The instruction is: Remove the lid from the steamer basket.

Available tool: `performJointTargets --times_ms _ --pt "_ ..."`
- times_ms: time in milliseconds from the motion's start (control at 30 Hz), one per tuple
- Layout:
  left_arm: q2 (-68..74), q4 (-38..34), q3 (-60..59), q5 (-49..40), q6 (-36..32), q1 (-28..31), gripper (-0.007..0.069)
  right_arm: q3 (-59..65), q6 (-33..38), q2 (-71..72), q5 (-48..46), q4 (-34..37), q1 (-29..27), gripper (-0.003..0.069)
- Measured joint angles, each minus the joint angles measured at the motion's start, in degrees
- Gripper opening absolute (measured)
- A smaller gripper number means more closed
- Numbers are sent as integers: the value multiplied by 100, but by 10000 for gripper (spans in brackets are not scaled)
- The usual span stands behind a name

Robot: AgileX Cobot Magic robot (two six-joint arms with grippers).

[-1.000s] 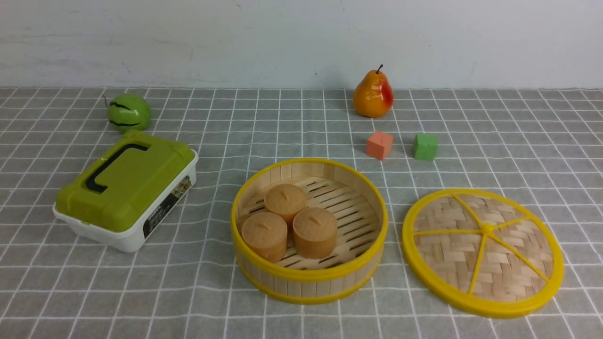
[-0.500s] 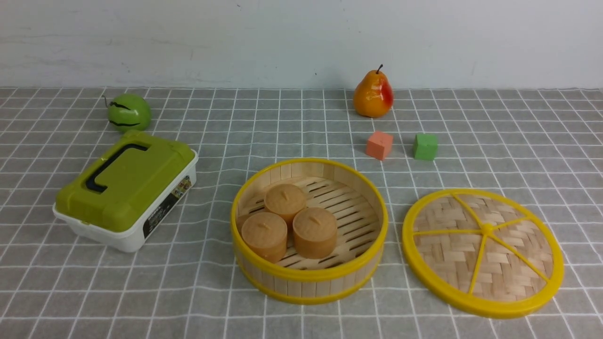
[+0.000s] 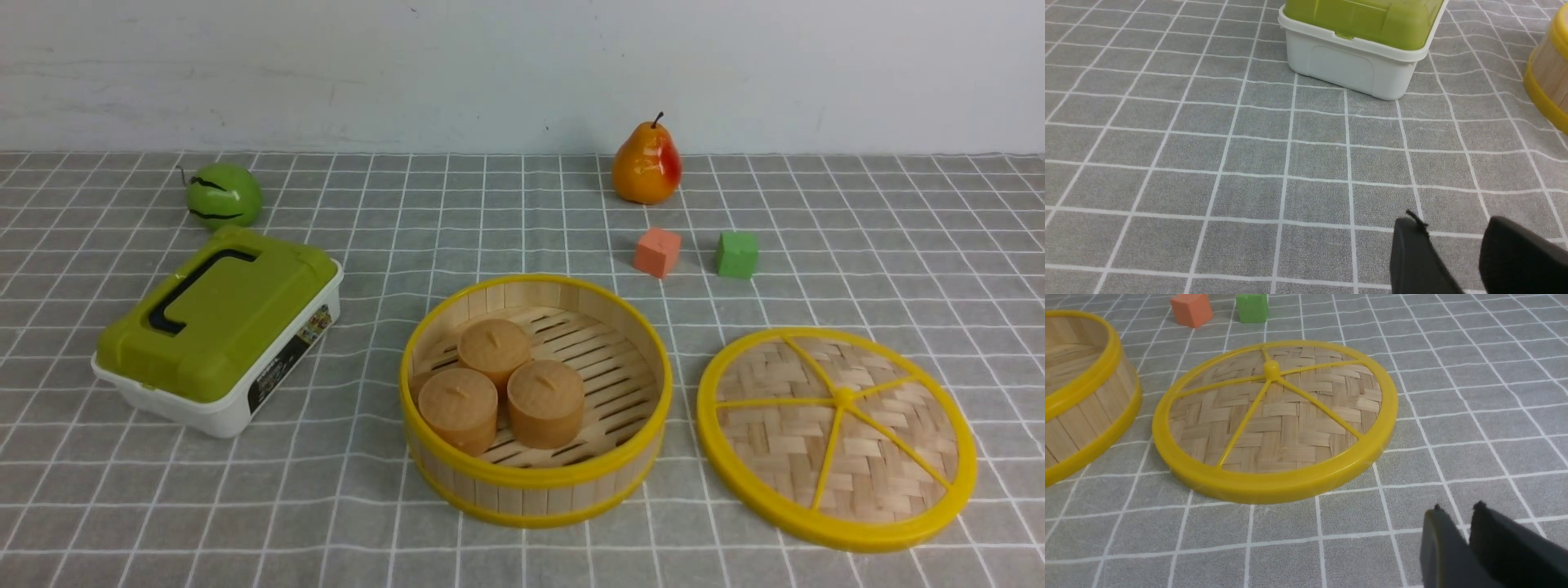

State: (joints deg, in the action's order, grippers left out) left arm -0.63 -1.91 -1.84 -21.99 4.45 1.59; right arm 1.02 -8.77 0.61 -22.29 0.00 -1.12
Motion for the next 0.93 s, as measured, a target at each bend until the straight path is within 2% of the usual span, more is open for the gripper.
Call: performJointTargets --times_ms 933 --pt "0 0 0 0 0 0 239 0 0 0 0 0 0 125"
